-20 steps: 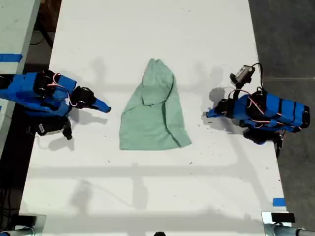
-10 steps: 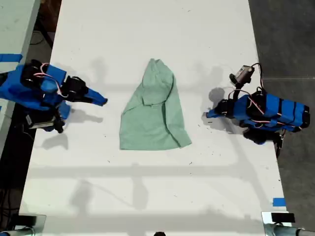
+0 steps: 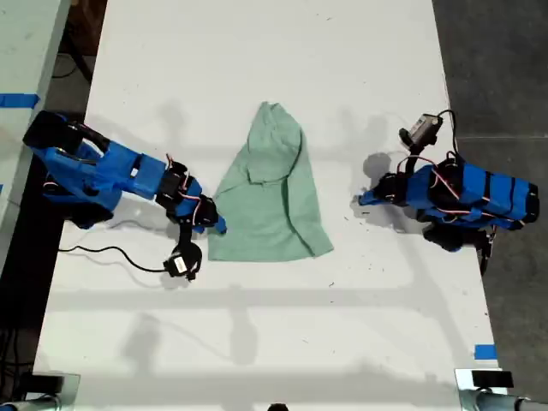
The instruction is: Fold t shirt
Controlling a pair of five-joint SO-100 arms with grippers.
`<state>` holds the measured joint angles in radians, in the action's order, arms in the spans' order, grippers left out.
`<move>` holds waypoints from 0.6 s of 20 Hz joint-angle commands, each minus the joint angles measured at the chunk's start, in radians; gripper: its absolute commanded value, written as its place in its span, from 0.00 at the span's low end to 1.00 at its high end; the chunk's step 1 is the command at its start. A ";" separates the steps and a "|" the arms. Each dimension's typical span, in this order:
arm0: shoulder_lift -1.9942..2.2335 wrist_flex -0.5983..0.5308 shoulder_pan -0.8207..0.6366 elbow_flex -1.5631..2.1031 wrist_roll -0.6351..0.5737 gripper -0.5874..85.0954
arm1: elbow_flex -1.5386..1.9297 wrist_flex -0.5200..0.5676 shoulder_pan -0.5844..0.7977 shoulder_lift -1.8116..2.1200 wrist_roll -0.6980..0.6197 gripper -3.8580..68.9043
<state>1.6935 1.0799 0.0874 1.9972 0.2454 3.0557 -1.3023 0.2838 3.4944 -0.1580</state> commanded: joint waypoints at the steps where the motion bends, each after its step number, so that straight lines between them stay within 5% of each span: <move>1: -0.029 -0.025 -0.032 -0.051 0.023 0.19 | 0.029 -0.003 -0.012 0.014 0.011 0.08; 4: -0.048 -0.049 -0.075 -0.032 0.041 0.17 | 0.029 -0.003 -0.014 0.014 0.011 0.08; 5: -0.058 -0.063 -0.094 -0.034 0.017 0.01 | 0.029 -0.003 -0.014 0.014 0.011 0.08; 9: -0.049 -0.055 -0.086 -0.051 0.008 0.01 | 0.029 -0.003 -0.014 0.014 0.009 0.08; 12: 0.011 0.074 -0.069 -0.183 0.005 0.00 | 0.029 -0.003 -0.014 0.014 0.009 0.08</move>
<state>1.6291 1.0753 0.0153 1.9359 0.2592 3.0557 -1.3023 0.2838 3.4944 -0.1580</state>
